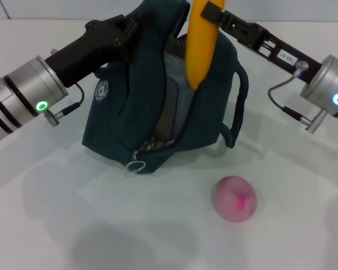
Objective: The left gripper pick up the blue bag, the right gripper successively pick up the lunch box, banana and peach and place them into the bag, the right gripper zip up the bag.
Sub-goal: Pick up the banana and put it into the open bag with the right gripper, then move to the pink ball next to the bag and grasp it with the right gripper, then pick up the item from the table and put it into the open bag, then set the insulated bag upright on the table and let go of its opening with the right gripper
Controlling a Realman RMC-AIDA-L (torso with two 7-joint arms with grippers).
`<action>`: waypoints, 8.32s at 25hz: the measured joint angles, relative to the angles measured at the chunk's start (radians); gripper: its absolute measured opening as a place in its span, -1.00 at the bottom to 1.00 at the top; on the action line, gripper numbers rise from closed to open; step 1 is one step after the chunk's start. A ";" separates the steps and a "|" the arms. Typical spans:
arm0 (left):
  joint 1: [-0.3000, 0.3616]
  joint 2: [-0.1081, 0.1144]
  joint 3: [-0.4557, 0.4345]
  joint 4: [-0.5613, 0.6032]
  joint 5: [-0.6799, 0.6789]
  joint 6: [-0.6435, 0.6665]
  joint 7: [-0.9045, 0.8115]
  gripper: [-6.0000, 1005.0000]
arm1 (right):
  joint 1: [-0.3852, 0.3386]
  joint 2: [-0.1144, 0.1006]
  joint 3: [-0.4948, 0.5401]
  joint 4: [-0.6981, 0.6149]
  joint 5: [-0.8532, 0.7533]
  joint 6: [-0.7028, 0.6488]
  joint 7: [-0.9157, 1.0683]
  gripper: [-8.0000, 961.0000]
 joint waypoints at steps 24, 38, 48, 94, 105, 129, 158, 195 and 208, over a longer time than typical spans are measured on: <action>-0.008 0.000 -0.001 -0.001 0.002 0.001 -0.005 -0.91 | -0.013 0.000 0.541 0.091 -0.667 0.120 -0.176 -0.11; 0.001 0.002 0.000 -0.001 0.003 0.001 -0.008 -0.91 | -0.140 -0.003 0.569 -0.113 -0.674 -0.143 -0.295 0.80; 0.010 0.002 -0.002 -0.001 0.001 0.002 -0.008 -0.91 | -0.401 -0.015 0.202 -0.613 -0.696 -0.334 -0.346 0.79; 0.019 0.005 -0.006 0.006 0.001 0.001 -0.002 -0.91 | -0.457 -0.019 -0.140 -0.675 -0.541 -0.056 -0.303 -0.58; 0.021 0.005 -0.004 0.010 0.001 0.001 0.001 -0.91 | -0.393 -0.016 -0.149 -0.694 -0.180 -0.152 -0.258 -0.75; 0.011 0.002 -0.001 0.010 0.001 0.003 0.001 -0.91 | -0.115 -0.011 -0.368 -0.721 -0.232 0.118 -0.047 -0.27; -0.005 0.001 -0.003 0.002 0.000 -0.001 0.001 -0.91 | -0.375 -0.014 -0.418 -0.841 -0.527 0.158 -0.054 0.16; 0.113 0.002 -0.001 -0.105 -0.114 0.072 0.030 -0.91 | -0.391 -0.083 -0.173 -0.726 -0.215 -0.030 -0.098 -0.83; 0.136 -0.009 0.064 -0.119 0.024 0.258 0.154 -0.90 | -0.401 -0.057 -0.178 -0.731 -0.391 -0.046 -0.089 -0.83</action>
